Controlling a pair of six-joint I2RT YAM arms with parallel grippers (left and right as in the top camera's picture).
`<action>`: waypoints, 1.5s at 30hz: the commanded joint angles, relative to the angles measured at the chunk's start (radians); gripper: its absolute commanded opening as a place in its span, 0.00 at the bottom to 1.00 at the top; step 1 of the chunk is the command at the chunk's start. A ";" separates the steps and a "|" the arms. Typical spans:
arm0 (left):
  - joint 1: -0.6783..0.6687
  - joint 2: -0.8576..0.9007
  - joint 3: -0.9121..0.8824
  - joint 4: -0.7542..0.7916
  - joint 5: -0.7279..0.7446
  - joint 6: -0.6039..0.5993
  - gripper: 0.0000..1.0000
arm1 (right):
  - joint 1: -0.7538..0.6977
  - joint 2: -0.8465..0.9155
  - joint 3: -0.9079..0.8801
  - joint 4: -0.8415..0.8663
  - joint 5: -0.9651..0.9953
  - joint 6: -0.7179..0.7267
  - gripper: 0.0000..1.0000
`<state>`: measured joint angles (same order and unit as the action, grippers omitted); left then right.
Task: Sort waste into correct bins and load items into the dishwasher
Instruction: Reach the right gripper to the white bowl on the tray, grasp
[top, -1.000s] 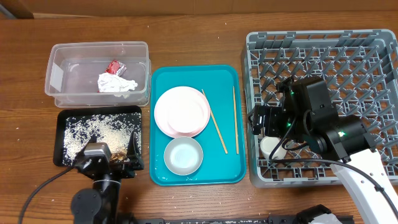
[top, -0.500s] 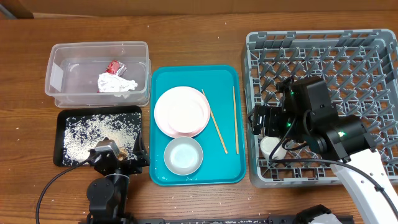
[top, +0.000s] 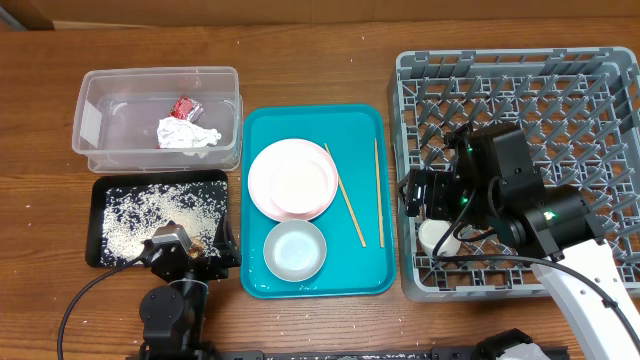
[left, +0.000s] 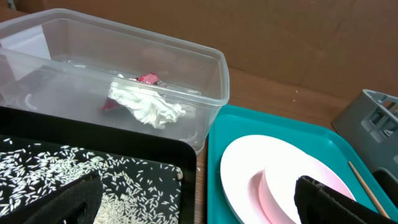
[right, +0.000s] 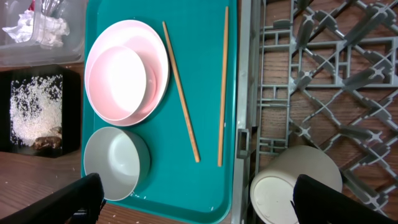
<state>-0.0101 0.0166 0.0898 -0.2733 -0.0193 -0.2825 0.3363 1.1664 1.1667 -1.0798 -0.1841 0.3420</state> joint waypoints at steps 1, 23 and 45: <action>0.010 -0.012 -0.008 0.005 -0.006 -0.010 1.00 | 0.005 -0.005 0.018 0.040 -0.022 0.050 1.00; 0.010 -0.012 -0.008 0.005 -0.006 -0.010 1.00 | 0.539 0.411 0.016 0.214 0.108 0.553 0.79; 0.010 -0.012 -0.008 0.005 -0.006 -0.010 1.00 | 0.519 0.453 0.027 0.172 0.214 0.567 0.04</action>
<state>-0.0101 0.0158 0.0891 -0.2722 -0.0193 -0.2829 0.8635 1.7599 1.1687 -0.8917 -0.0998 0.9058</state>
